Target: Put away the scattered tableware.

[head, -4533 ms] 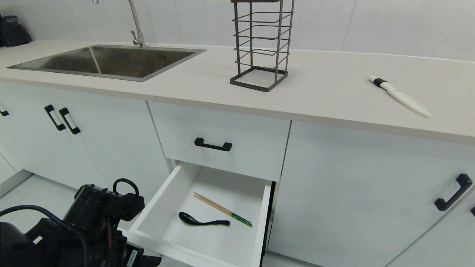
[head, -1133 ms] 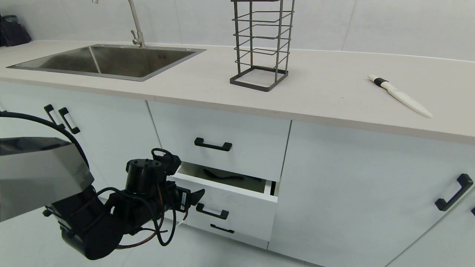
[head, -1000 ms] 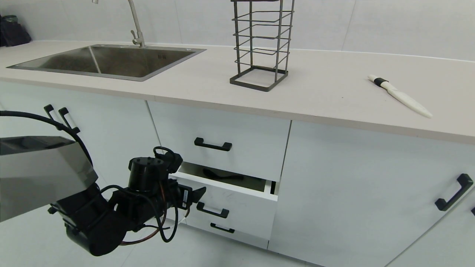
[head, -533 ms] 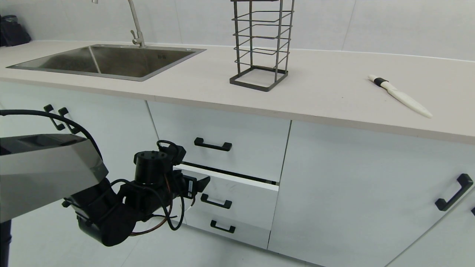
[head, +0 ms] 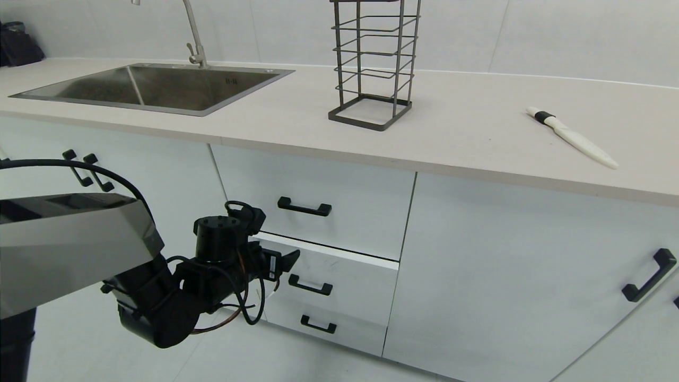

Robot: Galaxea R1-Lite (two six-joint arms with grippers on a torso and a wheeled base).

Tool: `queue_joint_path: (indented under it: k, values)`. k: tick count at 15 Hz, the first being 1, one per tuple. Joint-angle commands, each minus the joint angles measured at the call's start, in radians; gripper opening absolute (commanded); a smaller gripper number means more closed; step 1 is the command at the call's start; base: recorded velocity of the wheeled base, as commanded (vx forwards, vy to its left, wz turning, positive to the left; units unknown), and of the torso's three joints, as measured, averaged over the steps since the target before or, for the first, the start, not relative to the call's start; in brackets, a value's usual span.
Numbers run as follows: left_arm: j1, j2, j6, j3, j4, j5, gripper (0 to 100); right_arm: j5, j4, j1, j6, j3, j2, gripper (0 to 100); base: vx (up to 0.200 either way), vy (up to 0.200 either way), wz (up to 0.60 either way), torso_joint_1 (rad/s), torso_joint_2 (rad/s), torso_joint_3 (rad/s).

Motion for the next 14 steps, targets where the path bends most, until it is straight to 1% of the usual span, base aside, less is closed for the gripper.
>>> queue_joint_path:
  k: [1,5,8,10,11,12,13,14]
  values:
    - [0.002,0.009,0.001,-0.011,-0.002,-0.003,100,0.001,0.0,0.0,0.0,0.0,0.001,100,0.0,0.0,0.0,0.0,0.0,0.0]
    - [0.013,0.024,0.003,-0.043,-0.014,-0.011,100,0.001,0.0,0.0,0.0,0.0,0.001,100,0.0,0.0,0.0,0.0,0.0,0.0]
    - [0.014,0.031,0.004,-0.037,-0.02,-0.011,100,0.001,0.0,0.0,0.0,0.0,0.001,100,0.0,0.0,0.0,0.0,0.0,0.0]
    - [0.002,0.023,0.004,-0.014,-0.046,-0.012,100,0.001,0.0,0.0,0.0,0.0,0.001,100,0.0,0.0,0.0,0.0,0.0,0.0]
    - [-0.007,0.006,0.0,0.019,-0.071,-0.012,100,0.001,0.0,0.0,0.0,0.0,0.001,100,0.0,0.0,0.0,0.0,0.0,0.0]
    - [-0.009,0.005,0.0,0.022,-0.073,-0.012,100,0.001,0.0,0.0,0.0,0.0,0.001,100,0.0,0.0,0.0,0.0,0.0,0.0]
    - [-0.023,-0.051,-0.003,0.11,-0.14,-0.015,100,0.001,0.0,0.0,0.0,0.0,0.001,100,0.0,0.0,0.0,0.0,0.0,0.0]
    - [-0.029,-0.075,-0.003,0.148,-0.166,-0.015,100,0.001,0.0,0.0,0.0,0.0,0.001,100,0.0,0.0,0.0,0.0,0.0,0.0]
